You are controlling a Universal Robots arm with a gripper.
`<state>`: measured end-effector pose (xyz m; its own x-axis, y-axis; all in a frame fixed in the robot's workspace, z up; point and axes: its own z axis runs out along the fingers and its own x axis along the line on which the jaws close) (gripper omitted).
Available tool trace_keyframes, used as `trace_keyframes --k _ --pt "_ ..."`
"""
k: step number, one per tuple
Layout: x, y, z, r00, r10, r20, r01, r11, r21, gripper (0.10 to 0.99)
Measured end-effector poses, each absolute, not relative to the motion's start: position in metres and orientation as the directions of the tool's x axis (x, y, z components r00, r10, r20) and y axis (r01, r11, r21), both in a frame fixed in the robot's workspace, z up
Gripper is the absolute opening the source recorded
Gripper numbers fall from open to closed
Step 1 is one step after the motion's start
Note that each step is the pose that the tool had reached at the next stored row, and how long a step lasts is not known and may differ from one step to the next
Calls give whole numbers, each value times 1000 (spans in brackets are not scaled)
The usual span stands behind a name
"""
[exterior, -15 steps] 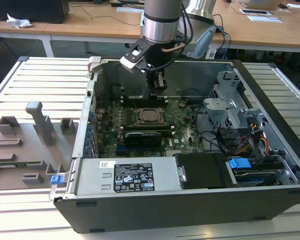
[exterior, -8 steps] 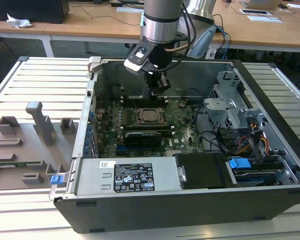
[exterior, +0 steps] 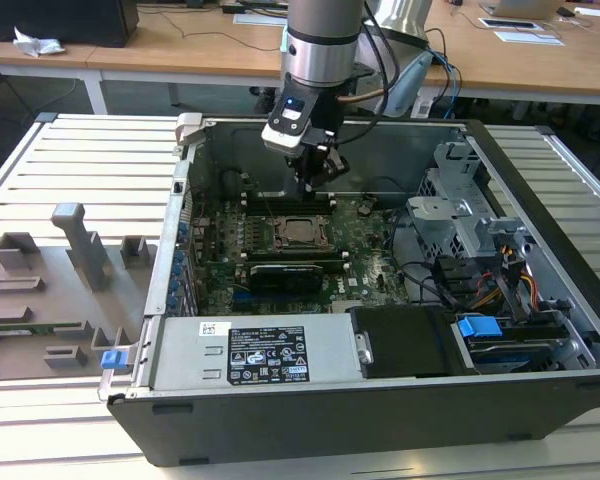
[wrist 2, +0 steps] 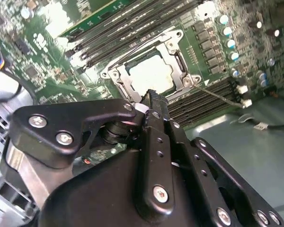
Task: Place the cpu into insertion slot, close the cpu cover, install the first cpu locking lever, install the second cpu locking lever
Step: 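Install the first cpu locking lever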
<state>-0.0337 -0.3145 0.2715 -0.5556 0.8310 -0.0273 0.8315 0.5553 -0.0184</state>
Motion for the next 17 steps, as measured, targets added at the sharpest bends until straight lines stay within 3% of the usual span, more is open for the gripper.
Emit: trace_keyframes --k 17 --pt "-34 -314 272 -883 468 -27 469 883 -18 106"
